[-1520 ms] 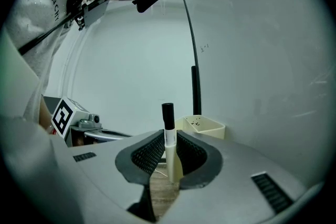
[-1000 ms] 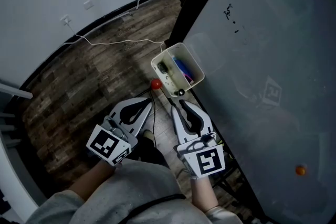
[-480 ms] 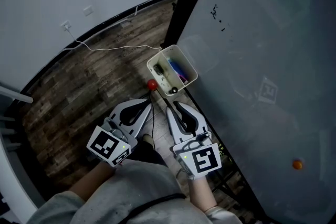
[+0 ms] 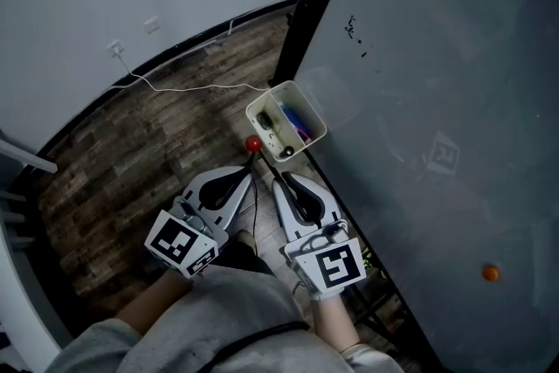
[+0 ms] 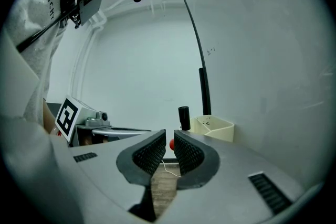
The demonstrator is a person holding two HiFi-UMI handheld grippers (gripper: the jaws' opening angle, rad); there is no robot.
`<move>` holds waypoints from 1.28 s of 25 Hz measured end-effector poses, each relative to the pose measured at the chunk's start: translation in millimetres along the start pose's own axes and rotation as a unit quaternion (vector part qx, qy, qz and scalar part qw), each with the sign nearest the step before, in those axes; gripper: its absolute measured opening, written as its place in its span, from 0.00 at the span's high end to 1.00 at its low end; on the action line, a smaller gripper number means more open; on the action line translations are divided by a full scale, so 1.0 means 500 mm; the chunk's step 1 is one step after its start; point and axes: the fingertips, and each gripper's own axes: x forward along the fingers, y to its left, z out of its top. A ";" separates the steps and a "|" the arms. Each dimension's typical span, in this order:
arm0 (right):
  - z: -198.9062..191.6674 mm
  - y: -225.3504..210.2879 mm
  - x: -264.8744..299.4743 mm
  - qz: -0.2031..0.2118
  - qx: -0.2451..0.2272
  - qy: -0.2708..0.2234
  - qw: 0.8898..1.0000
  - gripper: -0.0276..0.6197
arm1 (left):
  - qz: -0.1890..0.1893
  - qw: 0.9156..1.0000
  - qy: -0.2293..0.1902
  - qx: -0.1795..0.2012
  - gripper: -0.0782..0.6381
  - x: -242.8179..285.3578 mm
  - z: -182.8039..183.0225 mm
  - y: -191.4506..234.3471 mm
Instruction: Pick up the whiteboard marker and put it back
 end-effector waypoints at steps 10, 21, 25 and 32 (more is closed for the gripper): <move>0.005 0.025 0.001 0.031 -0.019 0.012 0.999 0.91 | 0.007 1.000 -0.003 -0.007 0.87 -0.012 0.001 -0.012; 0.009 0.043 -0.029 0.035 -0.044 0.024 0.998 0.93 | -0.005 1.000 -0.013 -0.004 0.87 -0.015 0.005 -0.051; 0.007 0.043 -0.047 0.029 -0.045 0.026 0.998 0.93 | -0.011 1.000 -0.017 -0.001 0.87 -0.015 0.005 -0.068; 0.001 0.048 -0.067 0.024 -0.023 0.022 0.999 0.93 | -0.020 0.999 -0.031 0.000 0.87 -0.020 0.005 -0.089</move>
